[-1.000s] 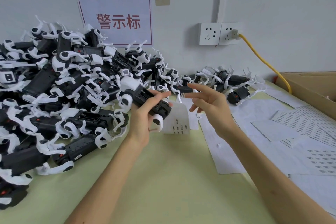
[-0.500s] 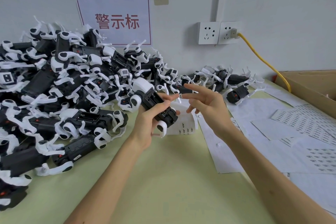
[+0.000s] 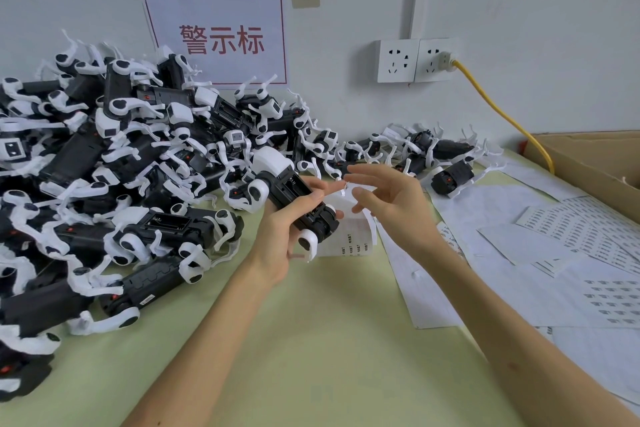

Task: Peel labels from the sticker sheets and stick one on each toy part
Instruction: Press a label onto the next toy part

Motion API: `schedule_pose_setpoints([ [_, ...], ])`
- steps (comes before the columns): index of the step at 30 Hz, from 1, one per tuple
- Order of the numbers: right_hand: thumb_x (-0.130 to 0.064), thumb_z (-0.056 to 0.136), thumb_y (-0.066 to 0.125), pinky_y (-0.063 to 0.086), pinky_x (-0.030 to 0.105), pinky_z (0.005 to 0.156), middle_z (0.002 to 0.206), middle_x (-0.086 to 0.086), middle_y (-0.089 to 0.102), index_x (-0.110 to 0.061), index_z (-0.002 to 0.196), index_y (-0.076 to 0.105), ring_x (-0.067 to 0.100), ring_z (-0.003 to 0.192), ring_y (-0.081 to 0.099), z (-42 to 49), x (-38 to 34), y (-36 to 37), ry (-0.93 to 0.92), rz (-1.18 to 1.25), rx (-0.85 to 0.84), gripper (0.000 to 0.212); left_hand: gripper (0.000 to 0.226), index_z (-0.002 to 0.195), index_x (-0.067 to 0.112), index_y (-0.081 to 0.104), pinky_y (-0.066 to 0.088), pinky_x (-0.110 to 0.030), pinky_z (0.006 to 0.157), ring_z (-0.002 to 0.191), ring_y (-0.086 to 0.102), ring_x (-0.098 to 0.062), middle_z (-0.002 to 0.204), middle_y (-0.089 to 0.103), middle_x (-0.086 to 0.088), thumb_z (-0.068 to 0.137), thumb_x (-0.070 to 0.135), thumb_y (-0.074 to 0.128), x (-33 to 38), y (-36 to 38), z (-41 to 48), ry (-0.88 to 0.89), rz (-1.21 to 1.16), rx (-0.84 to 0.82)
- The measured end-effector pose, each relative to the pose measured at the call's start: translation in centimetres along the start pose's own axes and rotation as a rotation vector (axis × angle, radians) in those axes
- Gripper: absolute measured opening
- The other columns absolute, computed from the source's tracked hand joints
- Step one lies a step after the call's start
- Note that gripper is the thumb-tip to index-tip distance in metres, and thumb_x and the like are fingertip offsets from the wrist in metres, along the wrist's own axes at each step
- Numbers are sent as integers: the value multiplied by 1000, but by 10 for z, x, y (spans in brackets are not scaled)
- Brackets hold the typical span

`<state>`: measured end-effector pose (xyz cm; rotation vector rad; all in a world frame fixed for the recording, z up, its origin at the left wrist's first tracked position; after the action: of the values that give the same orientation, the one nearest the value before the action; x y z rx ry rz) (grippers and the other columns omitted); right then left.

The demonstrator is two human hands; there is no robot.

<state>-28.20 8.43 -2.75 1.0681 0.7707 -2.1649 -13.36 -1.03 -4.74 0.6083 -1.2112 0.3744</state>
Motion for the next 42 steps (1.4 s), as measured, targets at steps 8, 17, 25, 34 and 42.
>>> schedule_pose_setpoints([
  [8, -18, 89, 76, 42, 11, 54, 88, -17, 74, -28, 84, 74, 13, 63, 70, 0, -1, -4, 9, -70, 69, 11, 17, 102, 18, 64, 52, -44, 93, 95, 72, -34, 130, 71, -10, 86, 25, 64, 1, 4, -2, 4, -3, -18],
  [17, -21, 89, 78, 43, 13, 55, 87, -18, 72, -28, 83, 71, 9, 59, 65, -1, -3, -2, -15, -92, 52, 11, 18, 103, 17, 64, 54, -42, 92, 95, 72, -33, 128, 72, -9, 87, 25, 64, 2, 4, -3, -1, 14, -23],
  [25, -17, 94, 71, 46, 19, 57, 83, -21, 66, -23, 84, 65, 10, 60, 62, -3, 0, 6, -32, -134, -10, 13, 8, 92, 29, 72, 59, -30, 75, 97, 76, -27, 120, 75, -2, 84, 32, 70, 3, 3, -3, -6, 42, 68],
  [34, -37, 81, 80, 52, 41, 81, 102, -7, 72, -29, 130, 49, 16, 90, 69, -14, -10, 21, -51, -9, -148, 58, 37, 85, 33, 76, 51, -50, 106, 108, 72, -23, 111, 76, 0, 78, 68, 65, 2, -2, -2, -15, 35, 230],
  [42, -39, 74, 84, 43, 16, 92, 113, -17, 65, -28, 146, 37, 1, 114, 60, -23, -11, 41, -85, -33, -221, 87, 74, 116, 25, 64, 55, -49, 96, 120, 67, -31, 126, 71, -5, 68, 79, 50, 5, 0, -4, 11, -3, 246],
])
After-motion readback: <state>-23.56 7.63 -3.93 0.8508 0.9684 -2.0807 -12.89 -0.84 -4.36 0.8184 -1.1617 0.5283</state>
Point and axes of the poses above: each hand's wrist, its own z-axis towards the middle knuckle, its own y-axis out of the palm, x = y × z, the point moved 6 cm from there along z, towards the middle knuckle
